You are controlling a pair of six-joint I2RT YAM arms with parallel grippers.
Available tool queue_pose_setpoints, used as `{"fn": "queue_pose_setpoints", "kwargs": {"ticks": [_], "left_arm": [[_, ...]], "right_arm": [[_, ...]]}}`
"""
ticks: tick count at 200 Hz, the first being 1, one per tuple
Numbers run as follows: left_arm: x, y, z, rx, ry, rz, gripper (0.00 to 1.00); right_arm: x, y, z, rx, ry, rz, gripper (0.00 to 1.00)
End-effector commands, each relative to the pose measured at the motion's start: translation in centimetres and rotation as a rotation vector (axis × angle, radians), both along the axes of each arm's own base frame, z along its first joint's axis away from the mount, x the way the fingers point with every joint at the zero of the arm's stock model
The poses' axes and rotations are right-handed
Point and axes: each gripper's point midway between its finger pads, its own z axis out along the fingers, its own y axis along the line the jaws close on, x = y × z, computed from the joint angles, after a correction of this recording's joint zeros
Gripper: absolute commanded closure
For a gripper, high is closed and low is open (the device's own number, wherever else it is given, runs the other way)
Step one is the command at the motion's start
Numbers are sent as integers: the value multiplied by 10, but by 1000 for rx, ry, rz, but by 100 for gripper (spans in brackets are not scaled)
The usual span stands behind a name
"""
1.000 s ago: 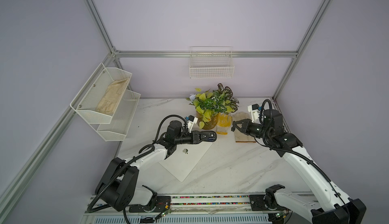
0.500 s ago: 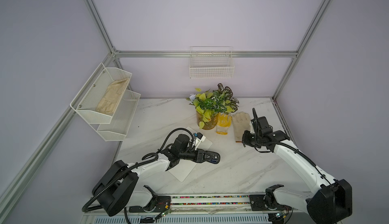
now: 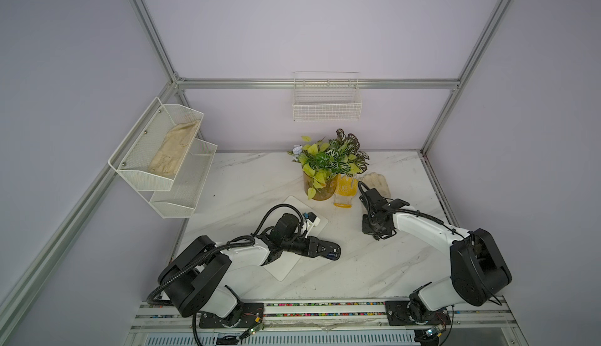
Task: Insert the wireless mouse receiver into the laptop
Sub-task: Place the lid at the center of the board.
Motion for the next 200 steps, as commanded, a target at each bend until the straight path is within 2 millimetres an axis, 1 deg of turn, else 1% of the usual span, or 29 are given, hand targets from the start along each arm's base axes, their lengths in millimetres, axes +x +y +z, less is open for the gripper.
{"fn": "queue_pose_setpoints", "kwargs": {"ticks": [1, 32, 49, 74, 87, 100, 108, 111, 129, 140, 151, 156, 176, 184, 200], "left_arm": [[3, -4, 4, -29, -20, 0, 100], [4, -6, 4, -31, -16, -3, 100], [4, -7, 4, -31, -15, -6, 100], [3, -7, 3, -30, -16, -9, 100], [3, -7, 2, -27, -17, -11, 100], [2, -8, 1, -23, -24, -15, 100], [2, -9, -1, -18, -26, -15, 100], [2, -8, -1, -17, -25, -15, 100], [4, -9, -5, -7, -25, -9, 100], [4, -10, -6, -2, -25, -6, 100], [5, -11, -5, -5, -29, -3, 100], [5, -12, -5, -6, -29, -3, 100], [5, -15, -7, -1, -21, 3, 100], [5, -16, -8, 5, -14, 9, 100], [7, -17, -12, 17, 8, 25, 100]], "right_arm": [[5, -9, -1, -58, -32, -22, 83], [2, -9, -9, -49, -23, -35, 77], [3, -8, -9, -39, -28, -39, 74], [6, -2, 3, 6, -64, -39, 71], [9, 8, 15, 61, -93, -12, 65], [11, 22, 31, 148, -127, 22, 57], [11, 32, 38, 211, -135, 44, 49], [11, 36, 48, 248, -160, 49, 46], [5, 61, 74, 440, -198, 63, 27], [0, 77, 89, 572, -212, 65, 22], [-8, 93, 98, 706, -201, 71, 19], [-8, 100, 104, 768, -216, 79, 18], [-18, 114, 108, 933, -206, 52, 14], [-22, 115, 105, 972, -197, 33, 14], [-30, 113, 92, 998, -179, -4, 13]]}}
